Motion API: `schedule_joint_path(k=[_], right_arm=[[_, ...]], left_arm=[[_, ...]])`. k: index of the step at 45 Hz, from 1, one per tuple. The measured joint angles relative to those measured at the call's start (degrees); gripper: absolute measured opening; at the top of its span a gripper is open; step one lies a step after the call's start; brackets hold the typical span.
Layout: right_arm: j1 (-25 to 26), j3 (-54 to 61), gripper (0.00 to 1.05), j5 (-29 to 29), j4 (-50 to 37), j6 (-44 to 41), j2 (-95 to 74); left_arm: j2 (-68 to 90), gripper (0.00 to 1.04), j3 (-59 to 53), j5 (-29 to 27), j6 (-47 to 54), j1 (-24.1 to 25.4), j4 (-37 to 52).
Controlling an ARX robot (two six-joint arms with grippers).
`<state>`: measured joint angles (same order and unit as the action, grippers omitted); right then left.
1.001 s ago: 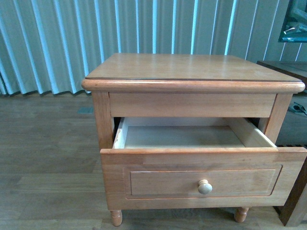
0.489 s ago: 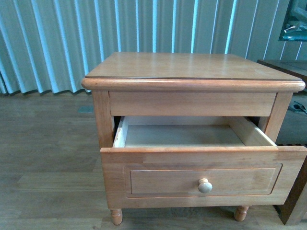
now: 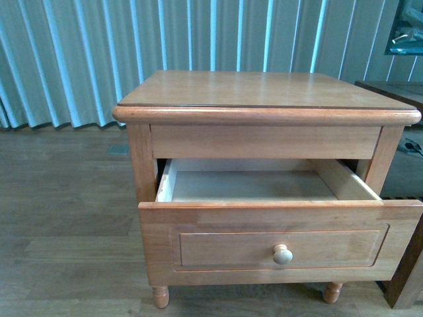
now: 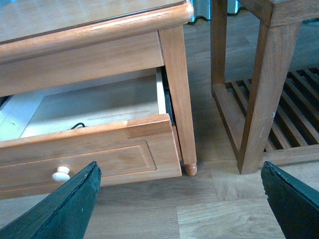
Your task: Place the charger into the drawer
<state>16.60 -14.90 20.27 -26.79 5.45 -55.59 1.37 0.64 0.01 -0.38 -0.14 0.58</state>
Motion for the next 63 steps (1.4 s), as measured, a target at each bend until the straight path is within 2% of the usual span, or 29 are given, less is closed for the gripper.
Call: schedule_joint_path(k=[19, 28, 31, 34, 37, 44, 52, 63], right_arm=[[0.0, 0.0, 0.96, 0.0, 0.0, 0.0, 0.1], [0.0, 0.0, 0.96, 0.0, 0.0, 0.0, 0.1], [0.1, 0.1, 0.96, 0.3, -0.5, -0.1, -0.1], [0.8, 3.5, 0.96, 8.0, -15.5, -2.0, -4.2], [0.4, 4.6, 0.96, 9.7, -21.8, -3.0, -5.9], [-2.3, 4.5, 0.96, 8.8, -18.3, -6.1, -5.4], [-8.3, 4.3, 0.96, 6.6, -9.2, -11.5, -5.7], [-16.3, 2.5, 0.96, 1.5, -7.4, -16.0, -11.8]], left_arm=[[-1.1, 0.06, 0.0, 0.0, -0.1, 0.0, -0.5], [-1.1, 0.38, 0.0, 0.0, 0.0, 0.0, -0.5], [-1.1, 0.52, 0.0, 0.0, 0.0, 0.0, -0.5], [-1.1, 0.66, 0.0, 0.0, 0.0, 0.0, -0.5], [-1.1, 0.77, 0.0, 0.0, 0.0, 0.0, -0.5], [-1.1, 1.0, 0.0, 0.0, 0.0, 0.0, -0.5], [-1.1, 0.99, 0.0, 0.0, 0.1, 0.0, -0.5], [-1.1, 0.99, 0.0, 0.0, 0.1, 0.0, -0.5]])
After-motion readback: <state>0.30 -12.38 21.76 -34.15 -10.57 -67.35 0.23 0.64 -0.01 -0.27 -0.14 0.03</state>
